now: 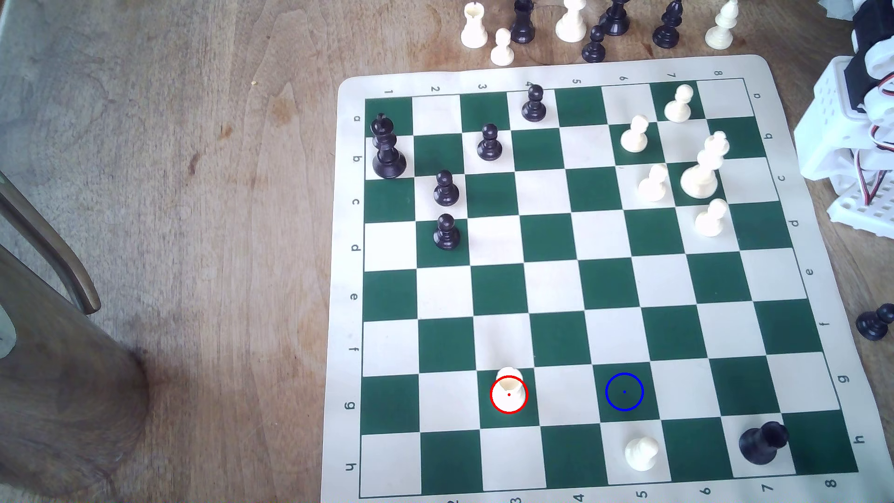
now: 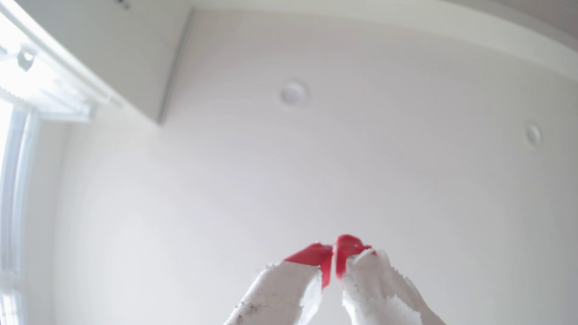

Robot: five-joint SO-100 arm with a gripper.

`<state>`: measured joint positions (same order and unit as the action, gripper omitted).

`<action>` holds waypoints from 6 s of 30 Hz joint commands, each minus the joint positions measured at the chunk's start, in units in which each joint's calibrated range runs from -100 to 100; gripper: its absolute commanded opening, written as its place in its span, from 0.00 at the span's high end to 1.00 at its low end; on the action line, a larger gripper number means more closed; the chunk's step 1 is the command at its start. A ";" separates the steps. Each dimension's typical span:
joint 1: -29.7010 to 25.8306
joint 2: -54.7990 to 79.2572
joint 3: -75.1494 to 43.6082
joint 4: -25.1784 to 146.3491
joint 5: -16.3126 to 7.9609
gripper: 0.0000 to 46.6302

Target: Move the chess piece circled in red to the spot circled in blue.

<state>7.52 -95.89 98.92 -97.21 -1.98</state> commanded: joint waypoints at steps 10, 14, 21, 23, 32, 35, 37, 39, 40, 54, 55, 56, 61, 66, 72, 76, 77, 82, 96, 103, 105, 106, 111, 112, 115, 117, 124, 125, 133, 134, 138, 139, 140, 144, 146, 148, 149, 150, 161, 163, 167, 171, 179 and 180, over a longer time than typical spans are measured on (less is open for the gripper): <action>0.03 0.14 -2.18 8.84 -1.07 0.99; 0.03 0.14 -7.71 19.49 -1.37 0.97; -6.39 0.14 -11.79 39.96 -1.37 0.95; -6.86 0.14 -11.97 48.73 -1.42 0.93; -7.87 0.14 -13.51 63.71 -1.61 0.94; -8.50 0.14 -16.32 71.33 -1.37 0.94; -8.81 0.14 -18.86 76.82 -1.27 0.84; -9.05 0.22 -20.49 81.40 -1.03 0.67; -9.91 0.22 -22.85 86.56 0.68 0.59; -19.76 17.03 -43.34 133.74 1.12 0.99; -20.08 19.07 -43.70 133.74 0.49 0.99; -20.39 21.62 -44.07 133.41 -0.29 0.99; -24.22 40.55 -54.22 133.98 -6.50 0.99; -27.35 63.98 -75.16 142.99 -12.16 1.00; -30.56 85.45 -97.19 149.95 -16.70 1.00; -32.36 97.25 -105.81 149.95 -17.63 1.00; -32.36 99.37 -107.35 149.95 -17.88 1.00; -31.81 107.35 -112.06 149.95 -19.93 0.78; -29.62 113.38 -113.42 151.51 -21.34 0.61; -31.42 114.06 -111.61 152.08 -21.34 0.63; -31.57 114.40 -111.52 151.84 -21.34 0.63; -31.57 114.57 -111.52 151.76 -21.29 0.63; -31.34 115.33 -111.34 151.76 -21.05 0.63; -31.26 115.42 -111.34 151.59 -21.05 0.63; -30.95 115.25 -111.88 151.18 -21.00 0.62; -30.95 114.74 -112.15 151.27 -20.95 0.62; -31.34 113.55 -119.41 155.61 -20.95 0.62; -31.34 113.47 -120.04 155.93 -21.00 0.62; -29.46 114.06 -118.14 156.26 -20.61 0.63; -29.31 114.06 -117.32 155.85 -20.56 0.63; -29.38 114.40 -114.42 154.54 -20.32 0.63; -29.46 114.49 -114.06 154.38 -20.27 0.63; -29.62 114.74 -113.78 154.30 -20.27 0.63; -30.87 115.16 -111.61 153.56 -20.27 0.63; -31.57 115.59 -111.43 153.48 -20.27 0.63; -31.89 116.01 -111.34 153.39 -20.42 0.63; -31.96 116.35 -111.25 153.39 -20.42 0.63; -31.96 116.69 -111.25 153.23 -20.37 0.63; -31.10 116.95 -110.61 152.08 -20.27 0.63; -30.79 117.46 -110.43 152.00 -20.27 0.63; -30.40 117.63 -109.61 151.35 -20.27 0.65; -30.40 117.63 -109.61 150.53 -20.37 0.71; -30.64 117.80 -109.61 149.79 -20.42 0.86; -30.64 117.80 -109.61 149.79 -20.32 0.88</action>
<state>-23.23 23.50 -9.62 53.78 -22.30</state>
